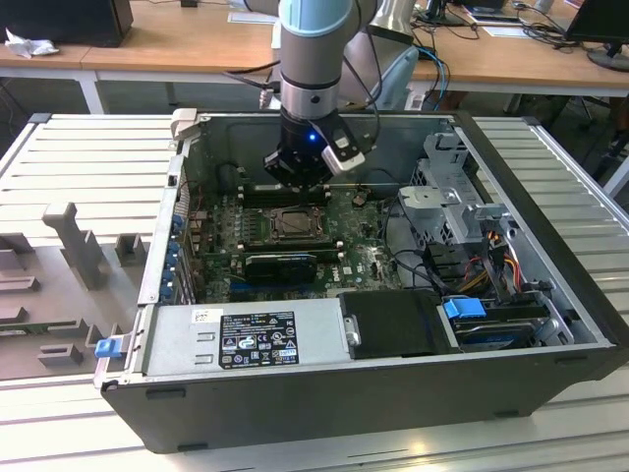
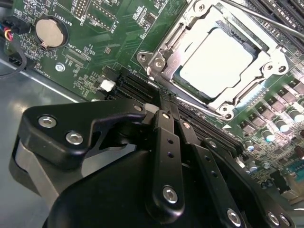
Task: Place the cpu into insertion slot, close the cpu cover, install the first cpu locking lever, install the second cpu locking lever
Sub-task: 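Install the first cpu locking lever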
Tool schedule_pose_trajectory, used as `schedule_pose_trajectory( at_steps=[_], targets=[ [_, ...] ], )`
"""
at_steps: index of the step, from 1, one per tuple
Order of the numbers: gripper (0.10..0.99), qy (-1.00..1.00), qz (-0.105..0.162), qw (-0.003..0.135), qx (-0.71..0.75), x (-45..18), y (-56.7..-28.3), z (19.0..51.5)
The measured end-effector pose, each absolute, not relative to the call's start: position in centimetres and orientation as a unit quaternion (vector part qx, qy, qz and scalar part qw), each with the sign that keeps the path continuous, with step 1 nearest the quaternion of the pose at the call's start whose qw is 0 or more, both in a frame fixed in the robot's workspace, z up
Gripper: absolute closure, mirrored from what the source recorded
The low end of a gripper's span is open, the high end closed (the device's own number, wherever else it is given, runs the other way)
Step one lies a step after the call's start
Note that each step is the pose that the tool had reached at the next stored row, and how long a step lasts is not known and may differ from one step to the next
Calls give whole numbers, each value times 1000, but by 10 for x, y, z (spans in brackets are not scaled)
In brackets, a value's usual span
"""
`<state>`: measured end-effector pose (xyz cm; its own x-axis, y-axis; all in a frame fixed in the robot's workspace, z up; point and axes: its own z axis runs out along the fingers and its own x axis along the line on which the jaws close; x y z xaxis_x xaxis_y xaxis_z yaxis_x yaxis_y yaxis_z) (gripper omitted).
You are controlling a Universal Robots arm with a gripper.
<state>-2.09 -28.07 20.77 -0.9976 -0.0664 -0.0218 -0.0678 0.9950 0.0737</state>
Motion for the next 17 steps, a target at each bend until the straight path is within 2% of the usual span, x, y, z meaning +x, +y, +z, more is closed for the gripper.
schedule_pose_trajectory(
  at_steps=[17],
  targets=[
    [980, 999, 36, 10, -31, -20, -283, 202]
  ],
)
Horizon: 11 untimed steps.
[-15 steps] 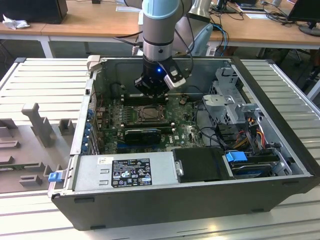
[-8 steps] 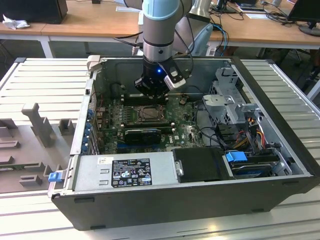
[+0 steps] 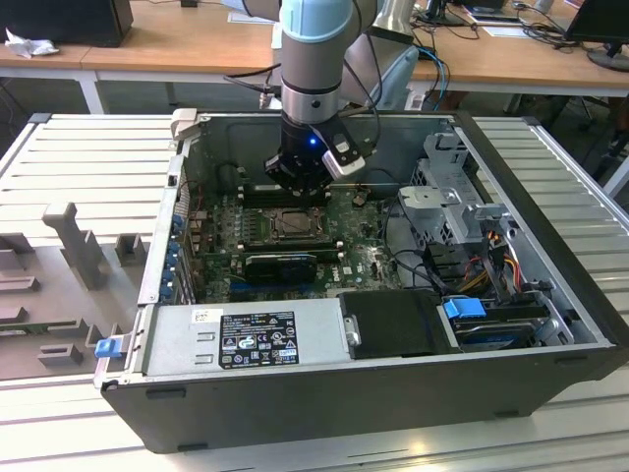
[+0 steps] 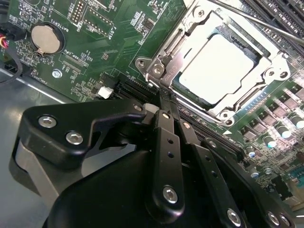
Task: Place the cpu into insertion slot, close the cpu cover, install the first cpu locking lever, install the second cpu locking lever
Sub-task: 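Install the first cpu locking lever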
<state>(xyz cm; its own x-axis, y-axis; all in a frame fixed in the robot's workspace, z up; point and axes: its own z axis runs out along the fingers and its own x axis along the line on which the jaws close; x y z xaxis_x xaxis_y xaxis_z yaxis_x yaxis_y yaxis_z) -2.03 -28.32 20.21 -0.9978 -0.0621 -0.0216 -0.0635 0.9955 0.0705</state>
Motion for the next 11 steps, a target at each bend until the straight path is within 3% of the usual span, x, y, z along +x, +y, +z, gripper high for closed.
schedule_pose_trajectory(
  at_steps=[7, 11],
  targets=[
    [980, 999, 39, 10, -31, -20, -283, 202],
    [980, 999, 39, 10, -31, -20, -283, 219]
  ],
)
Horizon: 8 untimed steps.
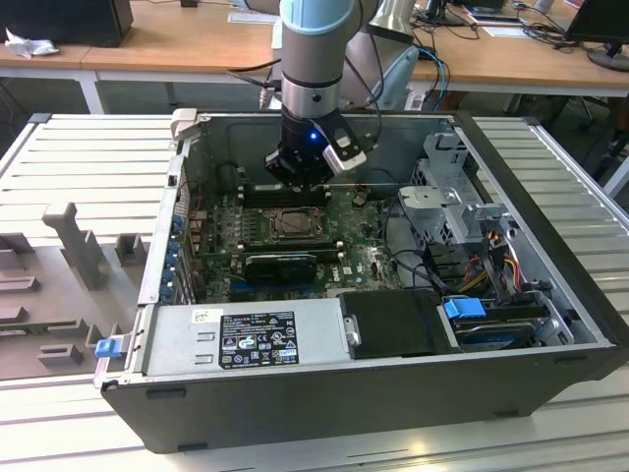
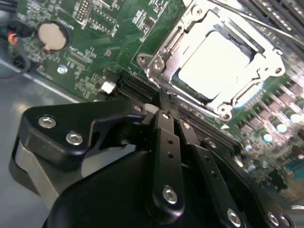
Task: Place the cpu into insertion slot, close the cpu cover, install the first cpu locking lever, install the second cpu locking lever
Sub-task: 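Install the first cpu locking lever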
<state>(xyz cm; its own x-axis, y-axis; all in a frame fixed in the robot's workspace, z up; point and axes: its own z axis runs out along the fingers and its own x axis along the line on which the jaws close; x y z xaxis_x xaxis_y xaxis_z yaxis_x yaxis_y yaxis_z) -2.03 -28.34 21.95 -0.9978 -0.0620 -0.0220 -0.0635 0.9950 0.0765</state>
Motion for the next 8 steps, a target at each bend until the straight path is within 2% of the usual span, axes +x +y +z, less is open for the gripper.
schedule_pose_trajectory(
  at_steps=[8],
  targets=[
    [980, 999, 39, 10, -31, -20, -287, 220]
  ],
)
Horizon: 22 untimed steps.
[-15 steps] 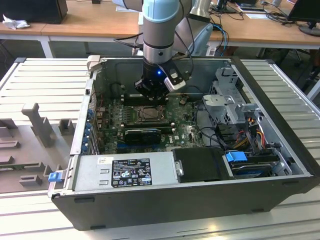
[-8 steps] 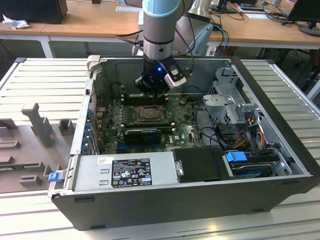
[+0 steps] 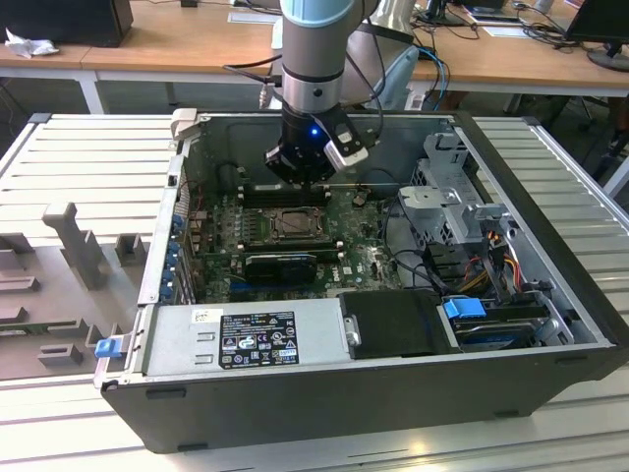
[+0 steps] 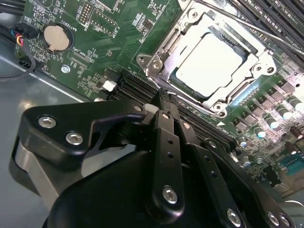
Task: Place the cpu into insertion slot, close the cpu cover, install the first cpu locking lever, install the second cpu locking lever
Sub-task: 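Install the first cpu locking lever, then install the second cpu locking lever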
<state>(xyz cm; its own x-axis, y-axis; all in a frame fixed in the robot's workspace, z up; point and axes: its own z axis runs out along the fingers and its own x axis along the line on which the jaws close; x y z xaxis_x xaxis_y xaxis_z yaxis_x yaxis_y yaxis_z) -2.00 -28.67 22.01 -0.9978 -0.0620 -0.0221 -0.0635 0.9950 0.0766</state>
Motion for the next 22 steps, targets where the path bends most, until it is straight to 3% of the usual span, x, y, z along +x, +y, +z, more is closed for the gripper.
schedule_pose_trajectory(
  at_steps=[22],
  targets=[
    [980, 999, 39, 10, -31, -20, -295, 229]
  ],
)
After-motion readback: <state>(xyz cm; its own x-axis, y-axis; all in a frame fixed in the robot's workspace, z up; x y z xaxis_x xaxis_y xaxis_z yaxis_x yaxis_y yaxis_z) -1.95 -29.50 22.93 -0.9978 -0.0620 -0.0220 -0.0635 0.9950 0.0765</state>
